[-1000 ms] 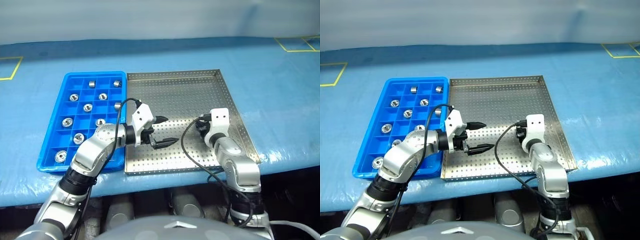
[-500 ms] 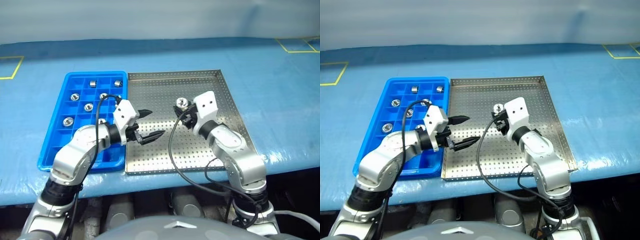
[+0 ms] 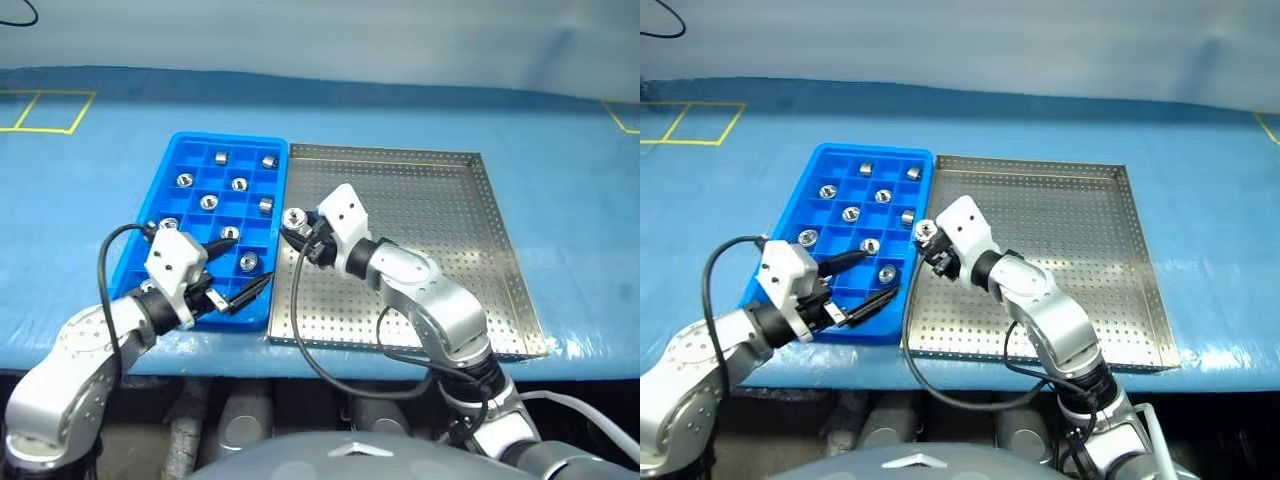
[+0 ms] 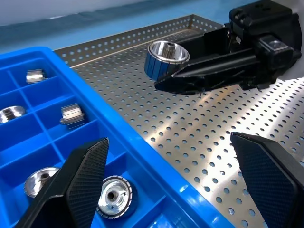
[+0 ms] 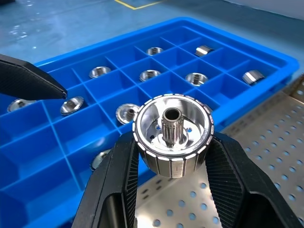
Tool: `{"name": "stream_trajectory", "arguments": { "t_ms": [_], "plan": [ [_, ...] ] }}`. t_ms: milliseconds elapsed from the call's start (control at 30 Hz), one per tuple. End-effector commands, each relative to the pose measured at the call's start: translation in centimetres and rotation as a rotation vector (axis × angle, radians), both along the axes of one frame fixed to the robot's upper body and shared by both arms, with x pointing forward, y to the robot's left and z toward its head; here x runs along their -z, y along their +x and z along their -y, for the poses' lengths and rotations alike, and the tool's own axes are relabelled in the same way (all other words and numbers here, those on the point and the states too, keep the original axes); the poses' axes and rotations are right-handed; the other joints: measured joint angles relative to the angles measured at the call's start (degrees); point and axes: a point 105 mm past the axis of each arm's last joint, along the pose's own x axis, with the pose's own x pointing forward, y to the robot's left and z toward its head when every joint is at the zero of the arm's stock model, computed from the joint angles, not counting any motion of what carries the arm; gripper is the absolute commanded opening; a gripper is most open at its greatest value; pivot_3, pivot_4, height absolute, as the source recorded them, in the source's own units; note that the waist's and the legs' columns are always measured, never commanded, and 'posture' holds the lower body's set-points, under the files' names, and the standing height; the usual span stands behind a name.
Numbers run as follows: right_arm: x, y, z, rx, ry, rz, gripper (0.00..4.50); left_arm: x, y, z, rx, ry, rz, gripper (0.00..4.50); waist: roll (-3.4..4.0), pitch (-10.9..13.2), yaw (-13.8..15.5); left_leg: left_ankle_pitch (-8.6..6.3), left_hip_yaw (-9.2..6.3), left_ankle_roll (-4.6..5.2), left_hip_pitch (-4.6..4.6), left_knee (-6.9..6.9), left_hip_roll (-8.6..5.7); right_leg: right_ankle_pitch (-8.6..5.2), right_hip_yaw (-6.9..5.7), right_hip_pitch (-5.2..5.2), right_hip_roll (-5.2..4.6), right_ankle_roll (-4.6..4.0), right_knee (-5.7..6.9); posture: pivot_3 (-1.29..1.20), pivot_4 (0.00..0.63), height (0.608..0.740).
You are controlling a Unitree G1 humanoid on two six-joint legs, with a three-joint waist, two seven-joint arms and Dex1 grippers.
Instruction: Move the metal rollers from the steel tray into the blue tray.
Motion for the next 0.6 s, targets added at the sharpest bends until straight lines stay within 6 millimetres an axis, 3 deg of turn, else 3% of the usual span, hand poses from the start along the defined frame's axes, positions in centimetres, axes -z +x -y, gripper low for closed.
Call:
{"name": "stream_trajectory", "arguments": {
  "t_ms": [33,200,600],
  "plan": [
    [-1.1,-1.2,-2.3,-0.116,0.043,0.026,1.73,-1.3,-1.2,-0.7,-0.056,0.003,0.049,4.5,0.0,0.0,0.71,0.0,0.01,0.0,0.0,0.0,0.01,0.0,0.0,0.0,0.0,0.0,-0.01,0.31,0.15,0.74],
    [0.2,-2.2,-4.5,-0.208,0.033,-0.014,1.73,-1.2,-2.4,-1.5,-0.125,-0.01,0.041,4.5,0.0,0.0,2.77,0.0,-0.08,-0.01,0.01,-0.02,0.02,-0.04,-0.11,0.01,0.02,-0.06,0.0,0.36,0.15,0.74],
    [3.0,-3.1,-6.5,-0.303,-0.009,-0.085,1.73,-0.6,-3.6,-1.4,-0.173,-0.032,0.009,4.5,-0.02,-0.01,5.1,0.02,-0.1,-0.03,0.02,-0.03,0.03,-0.32,-0.14,0.01,0.03,-0.22,0.0,0.4,0.15,0.74]
  ]
}}
